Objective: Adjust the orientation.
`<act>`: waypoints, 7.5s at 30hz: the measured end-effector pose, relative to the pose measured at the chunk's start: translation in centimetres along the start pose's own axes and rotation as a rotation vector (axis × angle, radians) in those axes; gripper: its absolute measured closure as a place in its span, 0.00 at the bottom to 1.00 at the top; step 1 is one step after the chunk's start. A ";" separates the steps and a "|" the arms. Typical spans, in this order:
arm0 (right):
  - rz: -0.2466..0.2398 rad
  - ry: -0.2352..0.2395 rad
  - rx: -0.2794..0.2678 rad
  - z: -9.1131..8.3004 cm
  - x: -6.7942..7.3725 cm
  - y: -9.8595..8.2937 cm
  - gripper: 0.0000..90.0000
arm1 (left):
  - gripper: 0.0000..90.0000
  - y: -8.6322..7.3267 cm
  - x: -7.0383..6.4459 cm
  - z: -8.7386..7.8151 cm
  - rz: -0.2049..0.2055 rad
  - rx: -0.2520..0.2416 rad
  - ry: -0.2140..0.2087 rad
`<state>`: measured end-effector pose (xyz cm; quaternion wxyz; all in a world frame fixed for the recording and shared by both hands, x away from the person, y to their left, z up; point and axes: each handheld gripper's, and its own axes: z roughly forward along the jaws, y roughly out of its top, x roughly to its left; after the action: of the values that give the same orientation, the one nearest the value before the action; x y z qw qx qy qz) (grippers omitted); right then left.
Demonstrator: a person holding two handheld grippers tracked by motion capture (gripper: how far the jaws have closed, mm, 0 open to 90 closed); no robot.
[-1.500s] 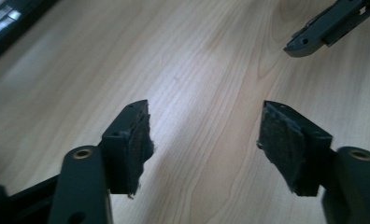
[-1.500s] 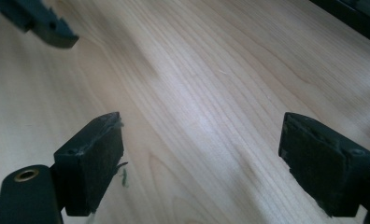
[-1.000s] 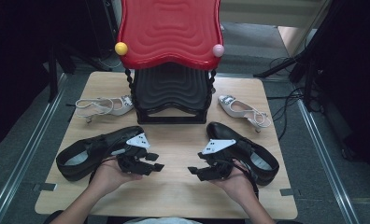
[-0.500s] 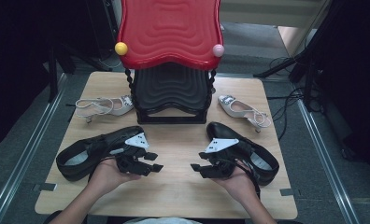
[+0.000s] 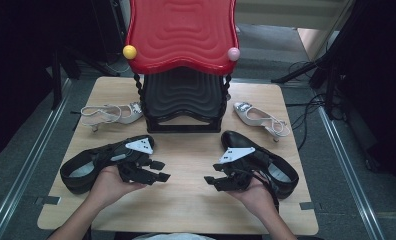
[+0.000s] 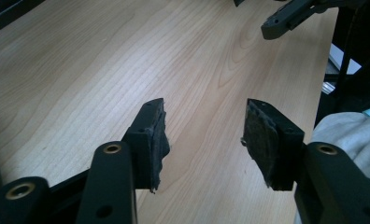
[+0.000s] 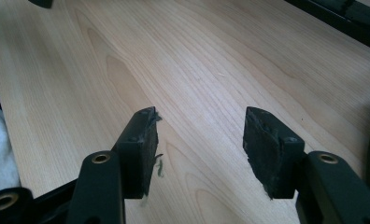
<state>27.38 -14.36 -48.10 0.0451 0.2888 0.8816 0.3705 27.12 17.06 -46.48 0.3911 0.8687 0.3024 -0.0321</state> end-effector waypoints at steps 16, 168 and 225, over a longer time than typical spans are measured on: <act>-0.021 0.027 0.027 0.4 -0.5 0.4 0.50 | 0.52 -0.5 0.5 -5.2 -0.013 0.012 0.071; 0.029 -0.001 0.000 0.6 -1.2 0.5 0.50 | 0.62 3.6 0.7 -2.1 -0.070 0.049 0.011; 0.148 0.029 0.020 4.0 -0.5 2.0 1.00 | 1.00 -0.6 7.1 3.0 -0.170 0.092 -0.071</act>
<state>29.89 -11.02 -49.67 0.0021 0.3482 0.8620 0.3682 33.12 18.81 -51.07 0.3571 0.8552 0.3593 -0.1097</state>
